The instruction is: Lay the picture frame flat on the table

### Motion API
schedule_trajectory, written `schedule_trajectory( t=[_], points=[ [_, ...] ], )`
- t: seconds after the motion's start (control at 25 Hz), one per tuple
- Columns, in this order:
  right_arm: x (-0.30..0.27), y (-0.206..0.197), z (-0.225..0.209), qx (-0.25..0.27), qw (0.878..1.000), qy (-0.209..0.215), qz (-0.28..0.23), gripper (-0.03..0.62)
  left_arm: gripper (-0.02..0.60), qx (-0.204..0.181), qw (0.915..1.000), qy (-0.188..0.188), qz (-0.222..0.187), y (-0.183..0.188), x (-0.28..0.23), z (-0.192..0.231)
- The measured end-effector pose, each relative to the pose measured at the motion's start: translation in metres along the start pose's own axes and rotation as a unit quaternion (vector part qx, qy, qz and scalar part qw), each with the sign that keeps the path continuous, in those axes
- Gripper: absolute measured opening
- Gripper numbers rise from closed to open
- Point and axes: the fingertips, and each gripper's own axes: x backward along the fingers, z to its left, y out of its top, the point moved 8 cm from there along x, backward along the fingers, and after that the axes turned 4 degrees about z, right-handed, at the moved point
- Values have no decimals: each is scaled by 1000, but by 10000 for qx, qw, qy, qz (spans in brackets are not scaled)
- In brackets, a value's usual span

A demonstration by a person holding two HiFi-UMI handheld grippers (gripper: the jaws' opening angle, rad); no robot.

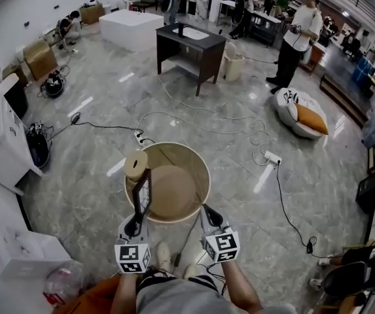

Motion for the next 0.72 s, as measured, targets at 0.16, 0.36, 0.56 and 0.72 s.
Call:
schedule_trajectory(
  t=[0.16, 0.36, 0.56, 0.72],
  points=[
    [-31, 8, 0, -51, 9999, -121, 74, -2, 81, -24, 9999, -166, 14, 10, -26, 23],
    [-63, 18, 12, 4, 9997, -225, 134, -2, 81, -16, 9994, -346, 24, 21, -52, 53],
    [-87, 27, 21, 10, 9992, -397, 72, -2, 81, -64, 9984, -567, -42, 28, -76, 76],
    [-100, 25, 22, -132, 9985, -529, 65, -1, 81, -112, 9974, -708, -54, 32, -90, 86]
  ],
)
